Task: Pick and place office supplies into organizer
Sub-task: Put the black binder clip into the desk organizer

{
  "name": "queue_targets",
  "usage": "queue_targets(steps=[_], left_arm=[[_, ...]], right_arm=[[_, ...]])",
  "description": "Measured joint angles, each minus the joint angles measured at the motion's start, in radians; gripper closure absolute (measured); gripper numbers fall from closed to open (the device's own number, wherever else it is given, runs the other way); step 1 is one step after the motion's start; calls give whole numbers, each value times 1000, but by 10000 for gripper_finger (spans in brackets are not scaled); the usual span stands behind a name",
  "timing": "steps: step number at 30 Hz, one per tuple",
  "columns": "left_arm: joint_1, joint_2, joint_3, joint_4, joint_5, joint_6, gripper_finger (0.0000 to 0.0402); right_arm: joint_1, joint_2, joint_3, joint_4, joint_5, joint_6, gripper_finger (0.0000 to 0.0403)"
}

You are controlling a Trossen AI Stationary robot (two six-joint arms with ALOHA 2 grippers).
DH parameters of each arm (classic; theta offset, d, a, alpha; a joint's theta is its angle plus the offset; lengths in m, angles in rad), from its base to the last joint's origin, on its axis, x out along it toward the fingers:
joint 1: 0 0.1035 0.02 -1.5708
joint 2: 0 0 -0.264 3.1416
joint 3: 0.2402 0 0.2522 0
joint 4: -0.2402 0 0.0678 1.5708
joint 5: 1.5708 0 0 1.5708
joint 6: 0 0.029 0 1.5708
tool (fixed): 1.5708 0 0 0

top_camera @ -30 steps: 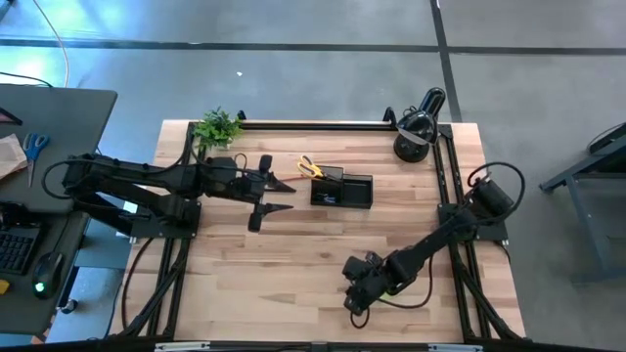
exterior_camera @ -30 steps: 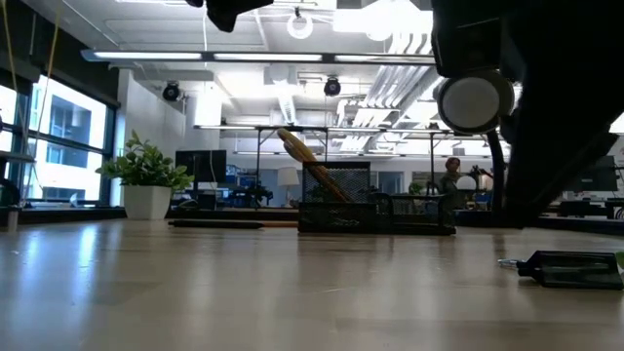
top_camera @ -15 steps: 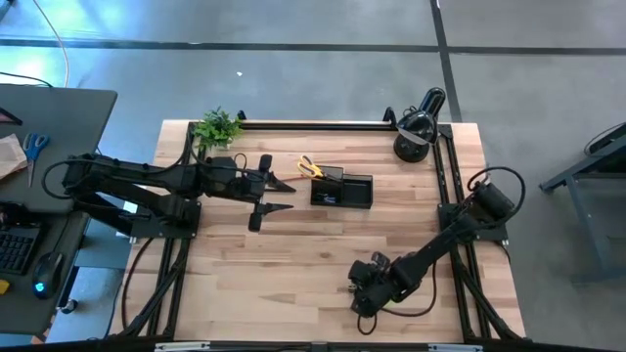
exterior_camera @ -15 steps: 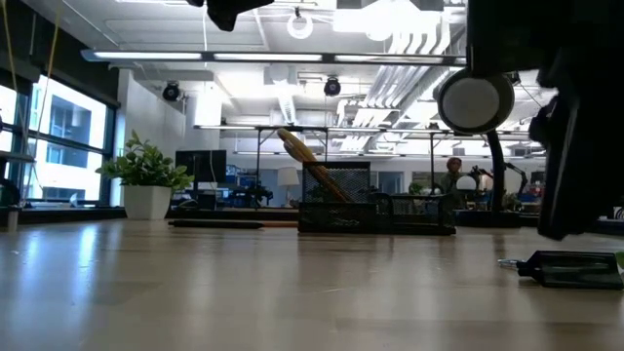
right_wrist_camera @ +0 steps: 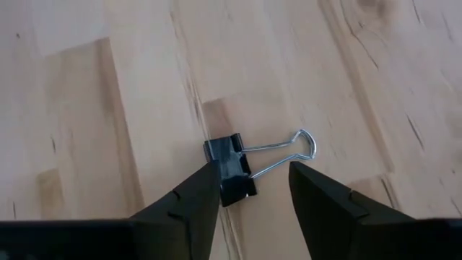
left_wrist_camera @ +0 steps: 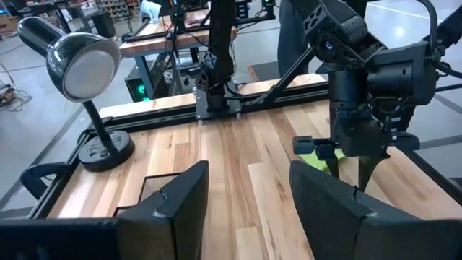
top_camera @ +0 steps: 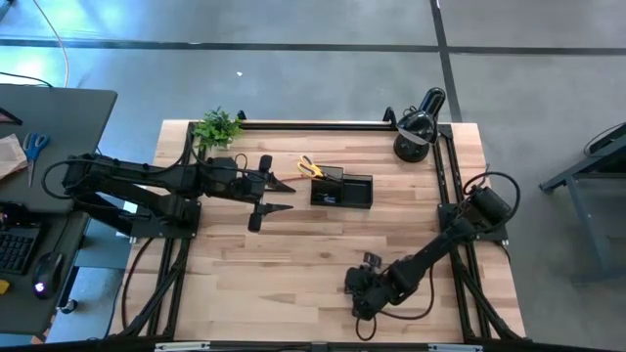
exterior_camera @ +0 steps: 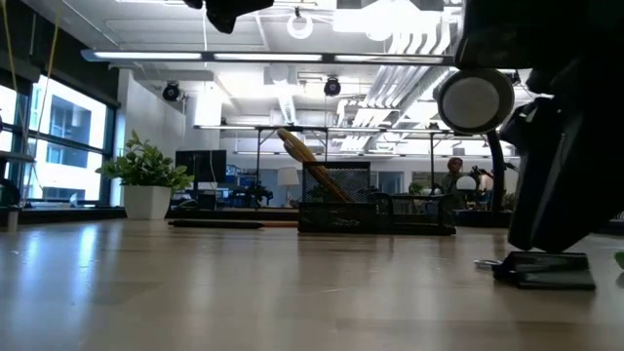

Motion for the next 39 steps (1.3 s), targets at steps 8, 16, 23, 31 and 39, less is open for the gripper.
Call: queue_targets(steps=[8, 16, 23, 31, 39], left_arm=[[0, 0, 0, -2, 0, -1, 218], [0, 0, 0, -7, -7, -1, 218], [0, 0, 0, -8, -7, -1, 218], [0, 0, 0, -8, -7, -1, 218], [0, 0, 0, -8, -7, -1, 218]], right_arm=[[1, -7, -2, 25, -42, -40, 255], [2, -23, -4, 53, -72, -39, 263], [2, -22, -3, 64, -46, -30, 265], [2, 18, 2, 84, -58, -5, 280], [-33, 28, -1, 144, 36, -151, 285]])
